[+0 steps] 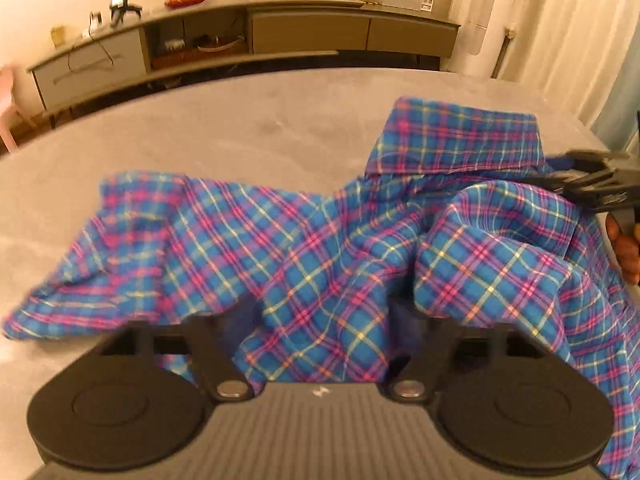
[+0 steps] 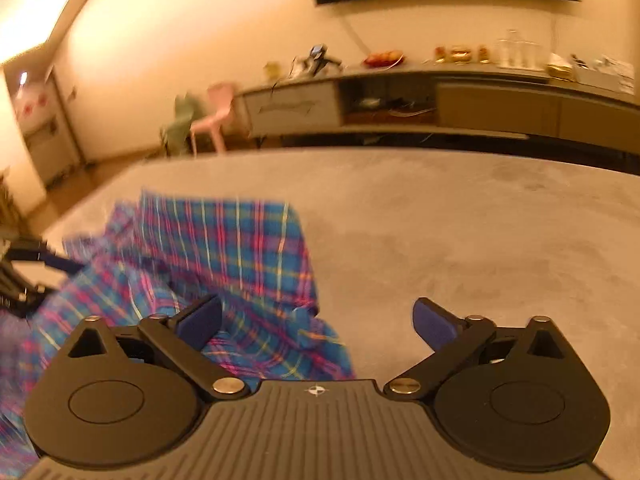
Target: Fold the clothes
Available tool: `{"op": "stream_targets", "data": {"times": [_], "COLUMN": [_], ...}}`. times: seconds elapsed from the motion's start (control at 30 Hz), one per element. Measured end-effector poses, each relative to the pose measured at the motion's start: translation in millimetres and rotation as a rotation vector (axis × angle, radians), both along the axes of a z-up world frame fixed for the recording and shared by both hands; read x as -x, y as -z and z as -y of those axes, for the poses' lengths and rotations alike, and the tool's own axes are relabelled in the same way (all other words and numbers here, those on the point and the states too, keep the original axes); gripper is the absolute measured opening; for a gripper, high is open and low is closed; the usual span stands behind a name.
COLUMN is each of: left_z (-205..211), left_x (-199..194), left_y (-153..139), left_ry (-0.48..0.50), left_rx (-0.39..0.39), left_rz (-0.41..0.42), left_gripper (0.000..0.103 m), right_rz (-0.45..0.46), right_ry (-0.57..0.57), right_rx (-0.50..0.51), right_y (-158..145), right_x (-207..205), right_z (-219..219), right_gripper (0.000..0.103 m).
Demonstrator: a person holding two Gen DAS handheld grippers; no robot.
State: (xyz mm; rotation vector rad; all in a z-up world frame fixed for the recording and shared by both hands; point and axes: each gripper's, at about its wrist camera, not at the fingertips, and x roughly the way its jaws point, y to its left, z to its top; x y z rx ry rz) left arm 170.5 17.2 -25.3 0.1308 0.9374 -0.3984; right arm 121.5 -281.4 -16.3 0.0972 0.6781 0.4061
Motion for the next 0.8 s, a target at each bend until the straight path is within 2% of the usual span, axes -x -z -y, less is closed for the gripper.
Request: {"op": "stream_targets", "data": {"times": [0.03,0.07,0.13,0.23,0.27,0.43,0.5,0.53,0.57,0.6,0.63,0.67,0.8], "left_z": [-1,-3,-8,-15,-18,-37,-42,-45,-48,-52,-56,-60,-79], "left_x": [1,2,11,40,51,122,141,147,152,156,159,164,179], "left_y": [1,1,-11,-48,-64,-142,-159,-159,-158,-150,-142,-130,-78], "left_ry": [-0.007,-0.014,-0.023,-0.028,-0.03,-0.005,0.002,-0.002,-0.006,-0.024,-0.043,-0.059,-0.12], "left_rx": [0.008,0.016,0.037,0.054,0.062,0.091,0.108,0.095,0.082,0.079,0.077,0.063,-0.024], "left_rz": [-0.004,-0.007,0.034,0.148,0.189,0.378,0.384,0.374,0.364,0.33,0.295,0.258,0.127], "left_gripper": [0.018,0.006,0.005,0.004,0.004,0.004,0.004,0.004,0.004,0.004,0.004,0.004,0.007], "right_rz": [-0.026,-0.052,-0.07,0.023,0.07,0.275,0.32,0.321,0.292,0.247,0.203,0.171,0.112], "right_ry": [-0.01,-0.016,-0.024,0.019,0.038,0.109,0.094,0.072,0.048,0.026,0.029,0.057,0.058], "right_rx": [0.008,0.014,0.013,-0.006,-0.023,-0.114,-0.136,-0.158,-0.177,-0.193,-0.189,-0.161,-0.06], "right_y": [2,3,-3,-36,-53,-124,-136,-134,-126,-115,-104,-92,-68], "right_x": [-2,-3,-2,12,20,81,106,111,109,104,100,96,83], "right_z": [0,0,5,12,15,25,24,21,16,10,4,-3,-38], "right_gripper": [0.052,0.029,0.011,0.005,0.0,0.0,0.0,0.002,0.021,0.041,0.09,0.102,0.101]}}
